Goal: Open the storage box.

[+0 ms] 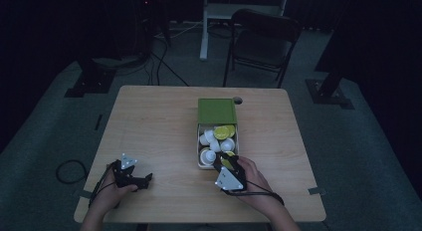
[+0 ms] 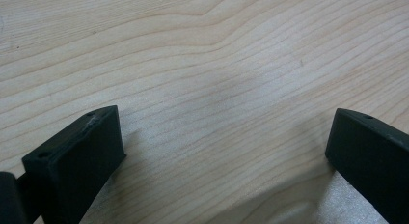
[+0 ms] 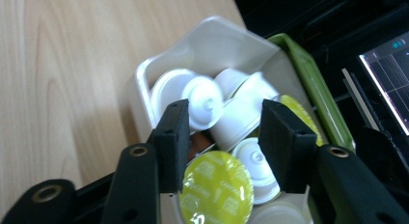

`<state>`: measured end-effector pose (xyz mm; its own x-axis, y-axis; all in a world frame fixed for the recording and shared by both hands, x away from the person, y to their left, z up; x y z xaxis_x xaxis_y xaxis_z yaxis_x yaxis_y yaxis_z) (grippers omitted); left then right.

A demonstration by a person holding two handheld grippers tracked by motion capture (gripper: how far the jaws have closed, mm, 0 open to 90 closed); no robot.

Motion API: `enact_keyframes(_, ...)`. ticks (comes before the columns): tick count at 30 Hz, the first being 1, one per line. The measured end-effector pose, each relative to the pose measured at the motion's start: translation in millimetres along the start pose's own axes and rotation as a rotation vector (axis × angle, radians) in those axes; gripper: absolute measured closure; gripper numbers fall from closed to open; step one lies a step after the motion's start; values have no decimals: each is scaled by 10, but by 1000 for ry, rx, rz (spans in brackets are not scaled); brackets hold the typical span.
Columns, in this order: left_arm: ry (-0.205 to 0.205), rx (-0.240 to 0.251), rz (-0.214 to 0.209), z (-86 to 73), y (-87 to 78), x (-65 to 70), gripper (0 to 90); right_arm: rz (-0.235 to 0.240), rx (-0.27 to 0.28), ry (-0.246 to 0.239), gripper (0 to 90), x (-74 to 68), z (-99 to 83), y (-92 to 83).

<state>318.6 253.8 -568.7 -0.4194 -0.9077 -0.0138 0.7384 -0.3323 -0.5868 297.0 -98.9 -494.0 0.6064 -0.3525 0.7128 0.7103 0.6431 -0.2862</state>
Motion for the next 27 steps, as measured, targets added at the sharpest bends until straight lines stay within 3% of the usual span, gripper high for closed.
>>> enact_keyframes(7,0,0,0,0,0,0,1,-36,56,64,468,128,3,-2)
enact_keyframes(11,0,0,0,0,0,0,0,-40,94,185,401,182,-18,-1)
enact_keyframes(15,0,0,0,0,0,0,1,-85,126,292,307,278,-42,-27)
enact_keyframes(27,0,0,0,0,0,0,0,-219,129,490,167,521,-226,-85)
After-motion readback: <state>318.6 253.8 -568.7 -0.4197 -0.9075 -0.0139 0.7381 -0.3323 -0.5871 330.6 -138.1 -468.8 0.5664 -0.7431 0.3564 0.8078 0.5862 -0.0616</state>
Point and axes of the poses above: each handheld gripper's, and its own axes: y roughly forward along the jaws, z roughly out of its top, x roughly to its right, the point moved 3 cm from there along y, roughly forward along the jaws, and after that the axes turned 11 degrees about x, right-handed, at the moved point
